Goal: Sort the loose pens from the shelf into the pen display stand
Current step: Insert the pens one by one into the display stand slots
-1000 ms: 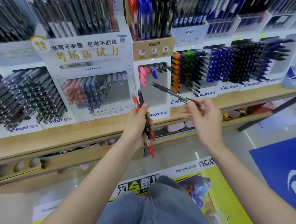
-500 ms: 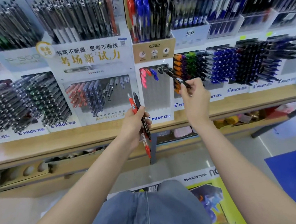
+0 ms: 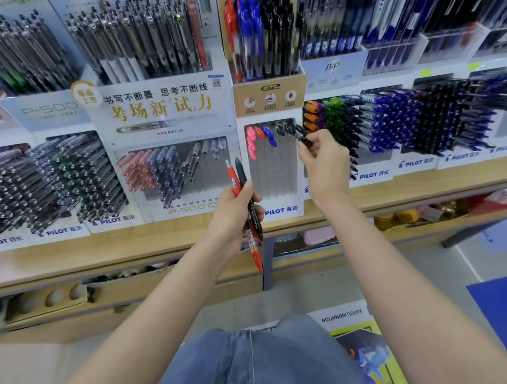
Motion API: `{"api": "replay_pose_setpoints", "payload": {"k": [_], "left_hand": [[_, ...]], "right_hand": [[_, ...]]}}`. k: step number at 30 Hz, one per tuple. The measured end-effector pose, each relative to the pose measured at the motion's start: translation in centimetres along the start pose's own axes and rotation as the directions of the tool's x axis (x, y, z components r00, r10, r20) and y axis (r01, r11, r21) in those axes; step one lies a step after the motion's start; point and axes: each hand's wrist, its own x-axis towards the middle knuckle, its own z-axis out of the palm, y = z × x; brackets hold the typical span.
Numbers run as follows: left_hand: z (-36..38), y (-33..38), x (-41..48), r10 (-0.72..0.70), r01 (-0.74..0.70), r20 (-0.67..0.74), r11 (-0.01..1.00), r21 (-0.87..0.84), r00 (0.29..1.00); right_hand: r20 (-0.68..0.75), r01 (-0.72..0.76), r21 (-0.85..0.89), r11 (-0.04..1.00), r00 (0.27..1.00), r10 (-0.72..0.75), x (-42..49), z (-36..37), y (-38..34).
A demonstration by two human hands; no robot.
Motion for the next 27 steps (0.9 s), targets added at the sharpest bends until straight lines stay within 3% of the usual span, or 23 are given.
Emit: {"api": "replay_pose_setpoints", "payload": {"k": [7,12,19,27], "left_hand": [[0.4,0.1,-0.2,0.011,-0.011,0.003,0.999,0.038,1.000],[-0.1,0.0,-0.2,0.018,-0.018,0.010,0.999,0.038,1.000],[-0.7,-0.1,0.1,-0.006,0.009,0.030,0.996,-0.090,1.000],[-0.6,-0.1,-0.1,-0.006,0.019,0.103,0.992,-0.126,0.995]], "right_hand": [[0.002,-0.135,0.013,0.991,0.991,0.135,1.6,1.3,-0.4],[0.019,-0.119,-0.042,0.992,0.993,0.120,1.9,1.9,-0.1],[-0.061,-0.048,0.078,0.996,0.997,0.053,0.6,1.3,0.3],[-0.022,-0.116,0.101,0.988,0.993,0.119,0.7,1.4,0.1]]}}
